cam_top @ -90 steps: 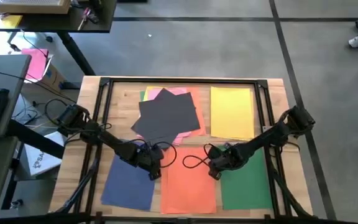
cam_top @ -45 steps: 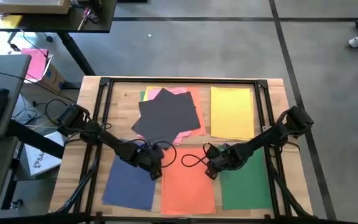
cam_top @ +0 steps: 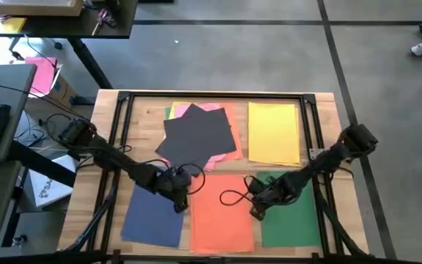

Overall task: Organize paper
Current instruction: Stack the orange paper on top of the orange paper

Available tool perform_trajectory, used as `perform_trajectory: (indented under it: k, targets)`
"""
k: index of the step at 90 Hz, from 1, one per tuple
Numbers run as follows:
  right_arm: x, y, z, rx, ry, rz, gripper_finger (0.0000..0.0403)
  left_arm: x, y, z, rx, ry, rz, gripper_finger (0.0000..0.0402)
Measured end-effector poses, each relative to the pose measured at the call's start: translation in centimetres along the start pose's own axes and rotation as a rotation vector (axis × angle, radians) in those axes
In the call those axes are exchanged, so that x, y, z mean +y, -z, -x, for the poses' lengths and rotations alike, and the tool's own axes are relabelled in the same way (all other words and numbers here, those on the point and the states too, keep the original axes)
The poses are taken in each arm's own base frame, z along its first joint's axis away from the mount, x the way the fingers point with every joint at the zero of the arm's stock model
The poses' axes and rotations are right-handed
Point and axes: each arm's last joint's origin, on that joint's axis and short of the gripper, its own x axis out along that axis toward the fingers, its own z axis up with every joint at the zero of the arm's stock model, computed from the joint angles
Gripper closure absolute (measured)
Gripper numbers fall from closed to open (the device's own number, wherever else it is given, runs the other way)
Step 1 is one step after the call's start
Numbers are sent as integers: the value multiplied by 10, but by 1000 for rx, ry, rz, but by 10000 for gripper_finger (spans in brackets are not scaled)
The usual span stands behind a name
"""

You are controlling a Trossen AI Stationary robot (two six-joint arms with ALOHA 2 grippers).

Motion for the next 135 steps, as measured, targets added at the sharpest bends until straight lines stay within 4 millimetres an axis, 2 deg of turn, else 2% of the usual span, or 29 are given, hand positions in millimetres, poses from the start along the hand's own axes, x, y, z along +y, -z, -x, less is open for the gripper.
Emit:
perform_trajectory:
  k: [18,32,46,59,84,116,135]
  targets:
    - [20,23,1,13,-109,18,403,-38,25,3,28,221,0,360]
    - [31,31,-2,10,-179,27,403,-54,42,-5,49,282,41,360]
    - [39,35,-18,75,-254,49,403,-65,51,-19,43,357,60,360]
    - [41,39,-34,92,-255,47,403,-68,57,-35,54,362,55,360]
    - [45,32,-40,63,-305,41,403,-72,55,-56,87,338,63,360]
    - [40,16,-44,-26,-297,63,403,-67,49,-60,81,329,70,360]
    - [41,17,-44,6,-318,93,403,-67,49,-59,80,329,70,360]
